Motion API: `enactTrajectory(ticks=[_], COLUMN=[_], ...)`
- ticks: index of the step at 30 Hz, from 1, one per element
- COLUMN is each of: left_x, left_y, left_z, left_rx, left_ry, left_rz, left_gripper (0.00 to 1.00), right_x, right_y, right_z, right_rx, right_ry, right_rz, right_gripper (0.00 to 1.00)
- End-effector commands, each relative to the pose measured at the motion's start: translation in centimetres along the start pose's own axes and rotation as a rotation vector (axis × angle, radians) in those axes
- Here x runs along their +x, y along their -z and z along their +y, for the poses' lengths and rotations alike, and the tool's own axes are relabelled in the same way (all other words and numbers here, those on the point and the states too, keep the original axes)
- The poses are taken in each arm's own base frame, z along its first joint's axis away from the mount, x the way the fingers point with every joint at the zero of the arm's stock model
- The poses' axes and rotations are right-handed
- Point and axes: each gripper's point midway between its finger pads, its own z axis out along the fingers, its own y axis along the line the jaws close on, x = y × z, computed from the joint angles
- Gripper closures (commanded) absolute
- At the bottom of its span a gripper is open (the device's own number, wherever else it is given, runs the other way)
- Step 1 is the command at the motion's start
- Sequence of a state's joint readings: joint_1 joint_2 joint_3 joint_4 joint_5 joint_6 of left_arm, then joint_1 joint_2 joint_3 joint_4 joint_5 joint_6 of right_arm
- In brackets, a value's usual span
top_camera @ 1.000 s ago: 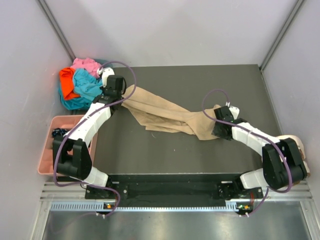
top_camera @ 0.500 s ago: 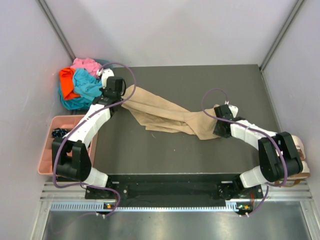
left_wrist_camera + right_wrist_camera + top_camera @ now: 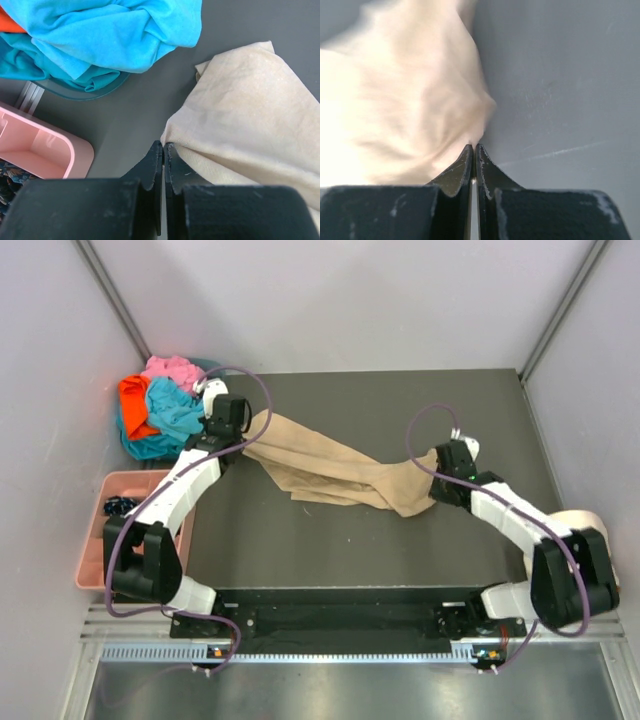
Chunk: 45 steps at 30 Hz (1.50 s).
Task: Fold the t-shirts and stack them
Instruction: Flatten out the tshirt
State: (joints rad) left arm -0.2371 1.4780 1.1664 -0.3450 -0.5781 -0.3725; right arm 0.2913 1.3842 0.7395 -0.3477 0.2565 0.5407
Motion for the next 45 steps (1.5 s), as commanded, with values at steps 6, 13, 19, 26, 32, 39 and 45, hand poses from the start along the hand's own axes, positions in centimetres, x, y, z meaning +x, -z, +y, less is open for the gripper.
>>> enactTrajectory(ticks=[6, 13, 19, 26, 32, 39, 45], left_x=[-8.0, -13.1, -15.9, -17.3, -17.9, -17.6, -16.1], left_y=[7.4, 13.6, 17.4, 12.2, 7.5, 7.3, 10.5], left_z=[1.6, 4.2, 5.0, 0.6, -1.8, -3.0, -2.0], left_rx=[0.108, 0.145, 0.217, 0.236, 0.174, 0.230, 0.305], left_ry=[0.124, 0.177, 0.236, 0.251, 0.217, 0.209, 0.196], left_rz=[-0.183, -0.320, -0.411, -0.427, -0.408, -0.387, -0.356], left_gripper=[1.00, 1.00, 1.00, 1.00, 1.00, 1.00, 1.00], right_x=[-14.4, -18.2, -19.6, -22.9, -27.6, -26.8, -23.3], right_y=[16.4, 26.5, 32.4, 28.3, 28.5, 31.6, 35.3], right_z=[2.5, 0.4, -1.3, -0.2, 1.1, 2.7, 2.4], right_rx=[-0.226, -0.266, -0.293, -0.197, -0.132, -0.261, -0.391], right_ry=[-0.052, -0.107, -0.158, -0.221, -0.174, -0.076, -0.010], right_rz=[-0.467, -0.685, -0.804, -0.817, -0.879, -0.842, -0.828], right_gripper=[1.00, 1.00, 1.00, 1.00, 1.00, 1.00, 1.00])
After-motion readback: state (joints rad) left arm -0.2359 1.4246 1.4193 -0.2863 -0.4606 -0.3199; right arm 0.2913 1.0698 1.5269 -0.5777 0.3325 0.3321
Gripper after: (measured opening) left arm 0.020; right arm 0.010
